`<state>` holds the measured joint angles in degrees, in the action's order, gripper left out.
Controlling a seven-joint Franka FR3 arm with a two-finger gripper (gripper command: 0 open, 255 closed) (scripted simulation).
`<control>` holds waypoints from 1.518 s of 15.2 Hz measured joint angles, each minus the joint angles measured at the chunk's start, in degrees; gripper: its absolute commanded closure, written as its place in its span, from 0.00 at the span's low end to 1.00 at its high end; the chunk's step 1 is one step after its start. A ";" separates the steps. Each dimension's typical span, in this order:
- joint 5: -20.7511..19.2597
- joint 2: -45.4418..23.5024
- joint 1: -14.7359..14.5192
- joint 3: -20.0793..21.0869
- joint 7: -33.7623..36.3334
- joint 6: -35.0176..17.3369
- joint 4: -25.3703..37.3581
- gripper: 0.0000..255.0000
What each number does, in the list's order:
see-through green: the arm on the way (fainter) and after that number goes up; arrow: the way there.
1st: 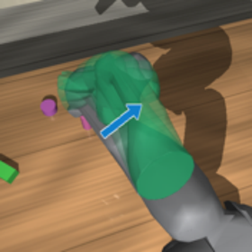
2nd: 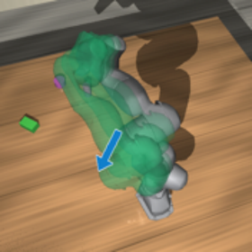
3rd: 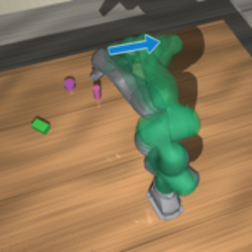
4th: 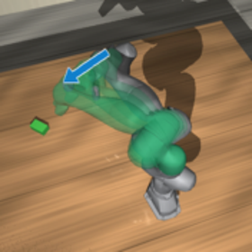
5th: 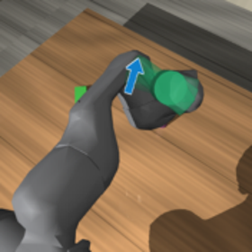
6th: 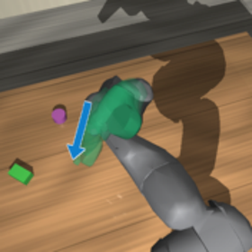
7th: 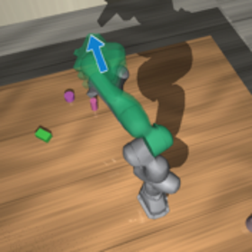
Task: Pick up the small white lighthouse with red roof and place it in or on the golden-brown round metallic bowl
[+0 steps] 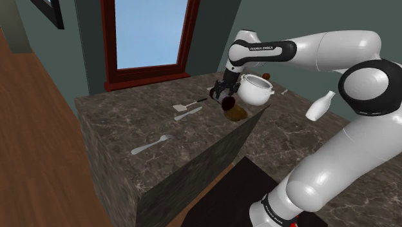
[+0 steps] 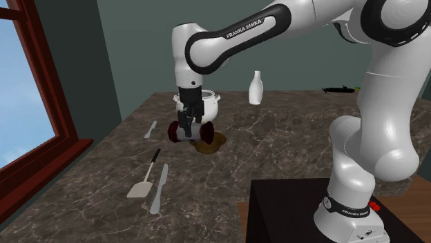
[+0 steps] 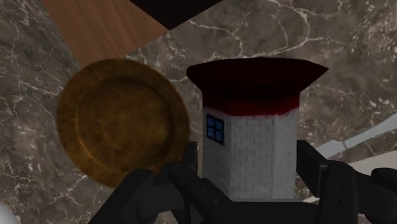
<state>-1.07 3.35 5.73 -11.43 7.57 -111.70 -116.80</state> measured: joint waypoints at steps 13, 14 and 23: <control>-1.21 1.04 6.30 -7.28 -13.10 3.52 2.74 1.00; -1.25 1.08 6.49 -7.50 -13.50 3.01 2.20 1.00; -0.80 -0.61 6.77 -7.94 -14.31 -2.97 -2.20 1.00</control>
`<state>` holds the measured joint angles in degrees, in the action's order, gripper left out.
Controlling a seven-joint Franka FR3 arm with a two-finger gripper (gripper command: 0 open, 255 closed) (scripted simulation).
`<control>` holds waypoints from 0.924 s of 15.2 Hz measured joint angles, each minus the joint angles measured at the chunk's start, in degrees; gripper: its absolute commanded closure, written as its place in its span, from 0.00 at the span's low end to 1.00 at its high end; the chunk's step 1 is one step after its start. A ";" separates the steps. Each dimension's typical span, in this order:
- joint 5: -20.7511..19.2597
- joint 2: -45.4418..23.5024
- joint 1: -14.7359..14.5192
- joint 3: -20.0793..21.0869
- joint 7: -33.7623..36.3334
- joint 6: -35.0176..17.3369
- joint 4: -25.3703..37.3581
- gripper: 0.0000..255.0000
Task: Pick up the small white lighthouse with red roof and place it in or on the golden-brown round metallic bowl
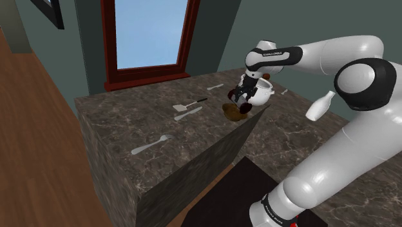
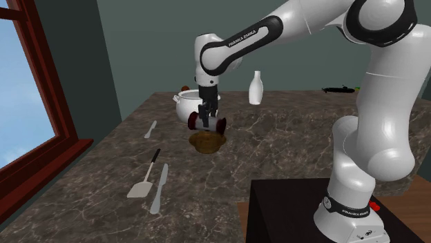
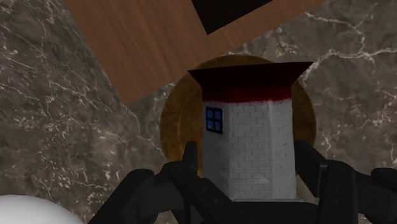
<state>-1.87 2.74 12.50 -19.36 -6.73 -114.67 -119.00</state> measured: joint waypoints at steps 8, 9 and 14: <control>0.60 -1.55 0.10 -0.15 -0.47 -4.81 -2.95 1.00; 0.60 -1.52 0.10 -0.16 -0.49 -4.91 -3.03 1.00; 0.59 -1.72 0.12 -0.17 -0.50 -4.99 -3.17 0.00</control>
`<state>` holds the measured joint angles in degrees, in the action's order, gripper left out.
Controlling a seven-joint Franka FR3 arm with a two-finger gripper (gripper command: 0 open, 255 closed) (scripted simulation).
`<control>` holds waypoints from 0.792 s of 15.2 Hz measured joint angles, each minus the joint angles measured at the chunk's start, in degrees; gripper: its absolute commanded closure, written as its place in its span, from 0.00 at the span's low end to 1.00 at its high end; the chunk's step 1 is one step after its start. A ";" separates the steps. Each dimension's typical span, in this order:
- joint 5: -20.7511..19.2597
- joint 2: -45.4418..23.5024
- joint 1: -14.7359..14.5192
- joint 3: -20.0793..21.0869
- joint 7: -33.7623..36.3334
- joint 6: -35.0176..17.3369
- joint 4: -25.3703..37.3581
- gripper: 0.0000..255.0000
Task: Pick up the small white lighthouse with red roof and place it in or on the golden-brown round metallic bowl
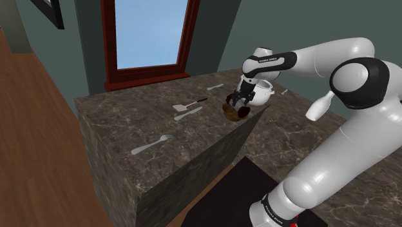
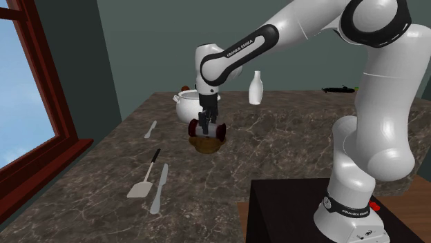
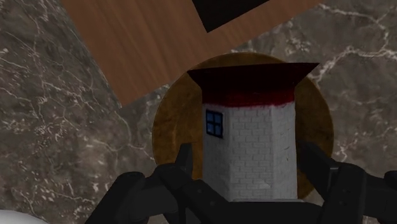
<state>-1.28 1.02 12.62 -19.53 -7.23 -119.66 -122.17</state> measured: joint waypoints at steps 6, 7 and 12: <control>-0.13 0.30 -0.05 0.05 0.17 0.86 0.46 0.00; -0.34 0.91 -0.05 0.07 0.27 2.20 1.25 0.00; -0.68 2.10 -0.17 0.24 0.59 6.92 4.83 0.00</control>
<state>-1.96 3.12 12.46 -19.29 -6.64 -112.74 -117.34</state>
